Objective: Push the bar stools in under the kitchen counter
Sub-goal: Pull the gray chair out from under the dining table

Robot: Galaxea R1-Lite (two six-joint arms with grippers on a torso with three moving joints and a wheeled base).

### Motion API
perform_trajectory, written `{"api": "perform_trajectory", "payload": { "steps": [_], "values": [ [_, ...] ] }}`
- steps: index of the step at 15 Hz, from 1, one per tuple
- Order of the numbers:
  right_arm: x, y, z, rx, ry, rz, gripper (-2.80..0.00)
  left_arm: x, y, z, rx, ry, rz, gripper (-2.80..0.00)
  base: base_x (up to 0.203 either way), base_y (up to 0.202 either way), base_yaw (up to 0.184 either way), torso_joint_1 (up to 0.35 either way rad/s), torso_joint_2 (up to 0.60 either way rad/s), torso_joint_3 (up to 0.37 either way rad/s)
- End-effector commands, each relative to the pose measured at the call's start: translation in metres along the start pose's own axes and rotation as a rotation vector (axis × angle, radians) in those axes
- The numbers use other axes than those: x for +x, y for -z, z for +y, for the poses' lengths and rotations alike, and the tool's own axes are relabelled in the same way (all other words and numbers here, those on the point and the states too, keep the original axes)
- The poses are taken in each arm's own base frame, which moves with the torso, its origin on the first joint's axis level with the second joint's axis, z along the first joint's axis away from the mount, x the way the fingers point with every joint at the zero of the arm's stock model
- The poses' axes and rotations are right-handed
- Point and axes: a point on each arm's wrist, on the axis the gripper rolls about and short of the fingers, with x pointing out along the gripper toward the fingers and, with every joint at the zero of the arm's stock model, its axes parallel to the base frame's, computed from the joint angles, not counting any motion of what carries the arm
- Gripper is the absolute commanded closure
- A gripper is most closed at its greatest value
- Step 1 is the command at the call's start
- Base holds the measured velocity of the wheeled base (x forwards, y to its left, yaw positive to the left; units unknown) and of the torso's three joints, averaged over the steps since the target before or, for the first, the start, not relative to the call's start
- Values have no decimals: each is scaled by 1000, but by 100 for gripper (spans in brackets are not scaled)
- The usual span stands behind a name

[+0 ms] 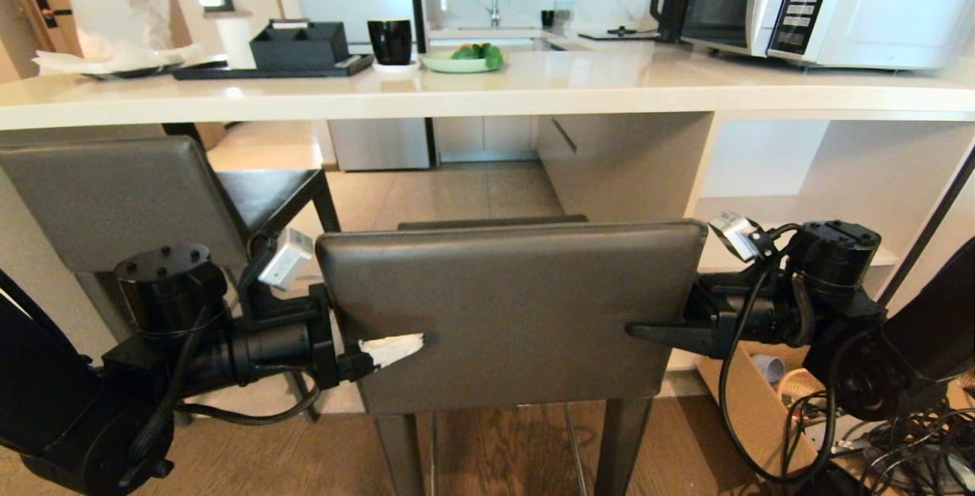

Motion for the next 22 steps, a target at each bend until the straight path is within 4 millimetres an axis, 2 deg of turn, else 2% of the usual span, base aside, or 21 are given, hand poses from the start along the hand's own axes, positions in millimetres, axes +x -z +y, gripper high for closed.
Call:
{"api": "perform_trajectory", "payload": {
  "steps": [1, 8, 11, 13, 16, 22],
  "values": [
    [-2, -4, 7, -15, -8, -3, -280, -2, -3, -6, 12, 12, -8, -280, -197, 0, -2, 4, 6, 4],
    [-4, -1, 12, -11, -6, -2, -280, -2, -3, -7, 10, 2, -6, -280, -187, 0, -1, 3, 2, 2],
    [-8, 1, 11, -4, 9, -3, -280, -6, -1, -5, 4, -22, -5, -280, -21, 0, -2, -2, 1, 0],
    [-23, 2, 6, 0, 56, -10, -280, -15, 1, -2, -7, -52, -1, -280, 0, 0, 0, 0, 0, 0],
    [-56, 2, 1, 5, 138, -24, -280, -37, 9, -8, -45, -105, 19, -280, 0, 0, 0, 0, 0, 0],
    [-102, 8, 16, -19, 167, -37, -280, -63, 3, -32, -33, -144, 1, -280, 0, 0, 0, 0, 0, 0]
  ]
}}
